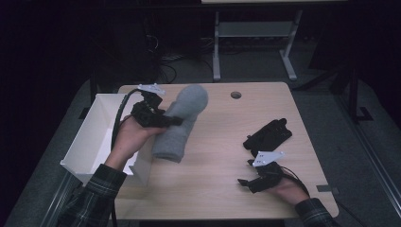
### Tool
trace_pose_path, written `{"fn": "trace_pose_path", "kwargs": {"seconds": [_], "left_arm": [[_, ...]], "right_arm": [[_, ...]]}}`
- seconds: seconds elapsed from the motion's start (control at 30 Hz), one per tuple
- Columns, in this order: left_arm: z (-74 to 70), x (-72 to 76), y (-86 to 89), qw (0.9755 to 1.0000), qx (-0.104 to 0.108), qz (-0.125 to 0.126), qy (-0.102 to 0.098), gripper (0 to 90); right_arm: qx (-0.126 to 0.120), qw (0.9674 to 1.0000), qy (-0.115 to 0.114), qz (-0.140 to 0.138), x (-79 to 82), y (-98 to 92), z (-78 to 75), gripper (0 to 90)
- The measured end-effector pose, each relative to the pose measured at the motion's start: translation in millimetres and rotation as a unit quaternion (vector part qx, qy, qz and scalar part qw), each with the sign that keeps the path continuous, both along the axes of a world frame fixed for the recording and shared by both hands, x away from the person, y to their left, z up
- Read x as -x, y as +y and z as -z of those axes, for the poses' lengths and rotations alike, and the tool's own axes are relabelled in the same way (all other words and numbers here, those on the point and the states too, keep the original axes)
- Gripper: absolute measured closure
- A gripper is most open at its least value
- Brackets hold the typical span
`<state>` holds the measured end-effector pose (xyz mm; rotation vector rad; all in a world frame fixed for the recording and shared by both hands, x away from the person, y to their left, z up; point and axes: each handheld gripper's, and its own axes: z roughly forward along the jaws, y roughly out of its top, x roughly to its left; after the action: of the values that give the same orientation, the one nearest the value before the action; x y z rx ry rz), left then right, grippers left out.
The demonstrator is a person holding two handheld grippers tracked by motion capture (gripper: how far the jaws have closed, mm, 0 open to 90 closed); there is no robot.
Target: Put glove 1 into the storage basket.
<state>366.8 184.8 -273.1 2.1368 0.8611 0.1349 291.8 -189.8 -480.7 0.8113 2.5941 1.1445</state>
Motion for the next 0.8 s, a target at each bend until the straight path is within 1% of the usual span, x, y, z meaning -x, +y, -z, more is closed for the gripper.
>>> {"fn": "trace_pose_path", "kwargs": {"seconds": [0.03, 0.07, 0.23, 0.33, 0.47, 0.63, 0.67, 0.7, 0.73, 0.8], "left_arm": [[-2.3, 0.2, 2.5, 1.0, -0.001, -0.002, 0.0, 64.8], [-5.6, 0.0, 6.9, 1.0, -0.001, -0.003, -0.003, 64.7], [-17.8, 0.5, 28.1, 0.9997, 0.007, -0.021, -0.009, 64.5], [-24.4, 0.5, 44.4, 0.9995, 0.011, -0.029, -0.01, 64.4], [-32.7, 0.6, 69.5, 0.9985, 0.011, -0.051, -0.014, 64.4], [-34.6, 0.3, 97.7, 0.9969, 0.013, -0.077, -0.009, 64.4], [-33.0, 0.2, 109.7, 0.9961, 0.011, -0.087, -0.007, 64.4], [-31.7, 0.1, 115.2, 0.9957, 0.011, -0.092, -0.006, 64.3], [-31.7, 0.1, 115.2, 0.9957, 0.011, -0.092, -0.006, 64.3], [-28.1, 0.1, 126.8, 0.9943, 0.006, -0.106, -0.003, 64.2]], "right_arm": [[0.001, 1.0, -0.001, 0.0, 0.0, 0.0, 0.0, 16.7], [0.001, 1.0, -0.001, 0.0, -0.1, -0.1, 0.1, 16.7], [0.001, 1.0, -0.002, -0.001, -0.2, -0.1, 0.1, 16.7], [0.001, 1.0, -0.002, -0.001, -0.2, -0.1, 0.2, 16.7], [0.001, 1.0, -0.002, 0.0, -0.4, 0.0, 0.2, 16.7], [0.001, 1.0, -0.002, 0.002, -0.4, 0.2, 0.1, 16.7], [0.001, 1.0, -0.002, 0.002, -0.4, 0.2, 0.1, 16.7], [0.001, 1.0, -0.002, 0.002, -0.5, 0.2, 0.1, 16.7], [0.001, 1.0, -0.002, 0.002, -0.5, 0.2, 0.1, 16.7], [0.001, 1.0, -0.002, 0.003, -0.5, 0.3, 0.1, 16.7]]}}
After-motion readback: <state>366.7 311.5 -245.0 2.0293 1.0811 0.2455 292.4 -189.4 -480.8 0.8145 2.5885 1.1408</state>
